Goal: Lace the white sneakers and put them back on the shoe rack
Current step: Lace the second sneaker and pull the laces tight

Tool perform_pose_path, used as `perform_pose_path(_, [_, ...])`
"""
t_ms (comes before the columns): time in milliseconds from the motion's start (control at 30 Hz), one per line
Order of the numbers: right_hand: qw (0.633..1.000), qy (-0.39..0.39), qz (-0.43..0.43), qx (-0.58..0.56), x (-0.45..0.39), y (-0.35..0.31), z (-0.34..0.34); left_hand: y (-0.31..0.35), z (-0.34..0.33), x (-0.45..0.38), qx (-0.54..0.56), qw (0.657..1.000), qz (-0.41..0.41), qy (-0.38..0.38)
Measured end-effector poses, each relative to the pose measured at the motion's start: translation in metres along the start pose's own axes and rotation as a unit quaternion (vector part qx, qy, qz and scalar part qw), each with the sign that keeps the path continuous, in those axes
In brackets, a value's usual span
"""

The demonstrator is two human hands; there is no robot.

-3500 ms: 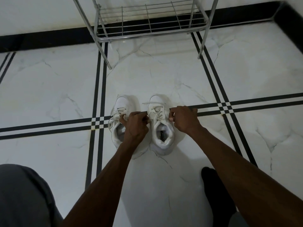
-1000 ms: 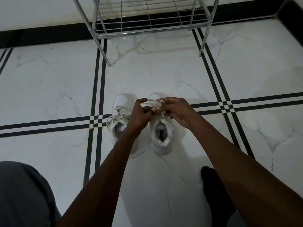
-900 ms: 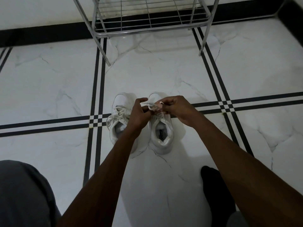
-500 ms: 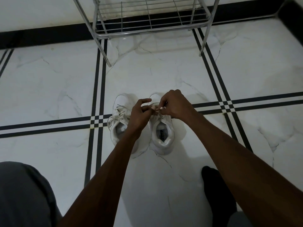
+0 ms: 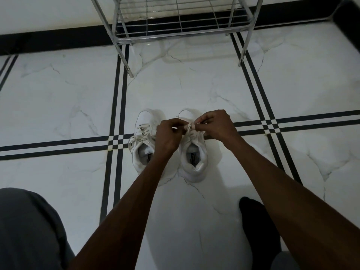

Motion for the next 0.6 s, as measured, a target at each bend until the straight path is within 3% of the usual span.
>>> perform_pose_path(167, [0.999,-0.024,-0.043,-0.002,0.005,0.024,0.012,-0.006,0.017,0.003,-0.044,0.999,-0.005,0.025])
perform_pose_path(367, [0.975,-0.096,-0.165,-0.11,0.018,0.07,0.006,-0.027,0.031,0.009,0.044,0.998,0.039,0.037])
perform_pose_path(500, [0.972,-0.08,-0.149,-0.16,0.018,0.068,0.001,-0.029,0.026,0.014,0.146,0.986,0.066,0.037])
perform_pose_path(600, [0.978,-0.07,-0.136,-0.144,0.018,0.063,0.007,-0.025,0.029,0.013,0.123,0.988,0.052,0.072])
Point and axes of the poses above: each hand's wrist, its own x-axis away from the middle knuckle, its own z-axis out of the back of the hand, y = z × x, the point moved 8 cm from there along -x, towards the middle knuckle, and after that the axes turned 10 degrees about x, right-handed, at the moved point
